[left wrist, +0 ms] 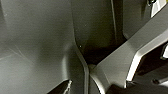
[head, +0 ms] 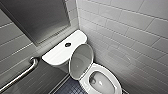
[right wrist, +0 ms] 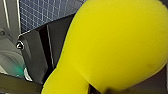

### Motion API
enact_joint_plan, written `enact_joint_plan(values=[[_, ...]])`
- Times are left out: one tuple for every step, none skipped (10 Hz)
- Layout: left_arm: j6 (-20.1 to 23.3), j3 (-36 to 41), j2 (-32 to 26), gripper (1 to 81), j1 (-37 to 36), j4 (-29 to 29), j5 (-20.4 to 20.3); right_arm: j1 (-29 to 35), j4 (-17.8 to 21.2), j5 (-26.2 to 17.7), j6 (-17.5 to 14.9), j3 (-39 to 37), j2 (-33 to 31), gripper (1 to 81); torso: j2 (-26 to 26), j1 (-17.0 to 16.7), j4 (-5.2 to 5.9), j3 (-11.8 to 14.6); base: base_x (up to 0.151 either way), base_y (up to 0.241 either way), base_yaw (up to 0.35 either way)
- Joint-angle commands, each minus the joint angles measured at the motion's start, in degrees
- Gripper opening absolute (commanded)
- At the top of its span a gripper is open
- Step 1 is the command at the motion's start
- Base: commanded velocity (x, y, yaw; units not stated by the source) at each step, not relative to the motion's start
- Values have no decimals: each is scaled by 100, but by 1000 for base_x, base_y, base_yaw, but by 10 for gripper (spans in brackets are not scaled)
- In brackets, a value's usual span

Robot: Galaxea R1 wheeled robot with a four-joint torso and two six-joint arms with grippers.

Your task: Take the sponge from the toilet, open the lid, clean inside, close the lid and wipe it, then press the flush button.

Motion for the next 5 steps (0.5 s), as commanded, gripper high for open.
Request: enact_joint_plan(values=[[14,658,-456,811,-283,-225,706,-30,-123,-264,-20,-12,-128,10,0,0,0,2,0,0,0],[6,798,-604,811,-432,-338,732,-56,-132,-229,-20,-39,-128,10,0,0,0,2,0,0,0],[14,903,-736,811,-538,-418,741,-91,-140,-229,-20,-39,-128,10,573,-369,0,0,0,0,0],[5,965,-824,811,-617,-436,741,-126,-149,-229,-20,-56,-93,10,577,-373,0,2,0,0,0],[5,984,-895,811,-722,-506,741,-153,-149,-220,-20,-100,-50,10,636,-408,0,0,0,0,0]])
